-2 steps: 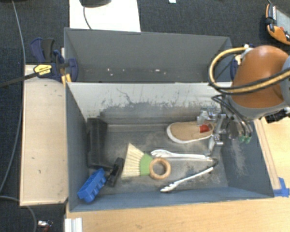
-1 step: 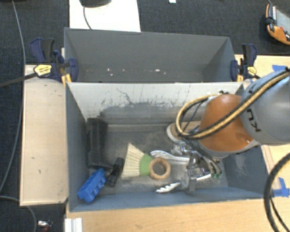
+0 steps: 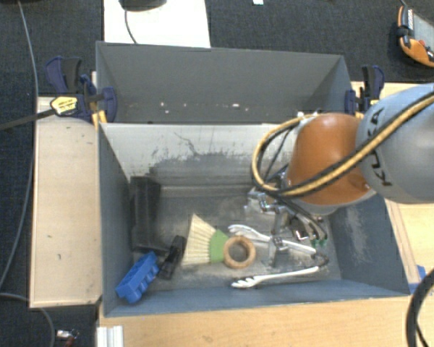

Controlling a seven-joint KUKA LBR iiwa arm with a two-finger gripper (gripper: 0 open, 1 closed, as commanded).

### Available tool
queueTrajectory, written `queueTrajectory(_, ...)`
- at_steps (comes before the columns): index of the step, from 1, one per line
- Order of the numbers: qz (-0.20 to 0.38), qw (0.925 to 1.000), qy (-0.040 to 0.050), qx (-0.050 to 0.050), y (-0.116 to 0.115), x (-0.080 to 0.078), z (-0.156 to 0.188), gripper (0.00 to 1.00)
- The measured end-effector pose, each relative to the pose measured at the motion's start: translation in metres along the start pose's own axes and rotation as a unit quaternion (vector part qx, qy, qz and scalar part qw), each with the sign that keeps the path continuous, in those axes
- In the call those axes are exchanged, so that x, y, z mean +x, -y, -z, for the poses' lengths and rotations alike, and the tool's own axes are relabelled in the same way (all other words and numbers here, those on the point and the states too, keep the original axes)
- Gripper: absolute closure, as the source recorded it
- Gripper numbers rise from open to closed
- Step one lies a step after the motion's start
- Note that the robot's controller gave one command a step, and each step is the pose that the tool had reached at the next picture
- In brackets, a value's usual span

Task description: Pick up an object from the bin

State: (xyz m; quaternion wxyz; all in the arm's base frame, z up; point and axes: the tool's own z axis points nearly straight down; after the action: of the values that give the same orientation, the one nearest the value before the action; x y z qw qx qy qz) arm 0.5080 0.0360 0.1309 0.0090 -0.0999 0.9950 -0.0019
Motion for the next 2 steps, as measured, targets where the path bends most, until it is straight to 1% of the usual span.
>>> queueTrajectory(1,0.053,0.9986,-0.0089,-0.003,-0.003,0.025,-0.031,0.0)
queueTrajectory(2,-0.047,0.9989,0.0027,0.0,-0.003,-0.004,-0.06,0.0)
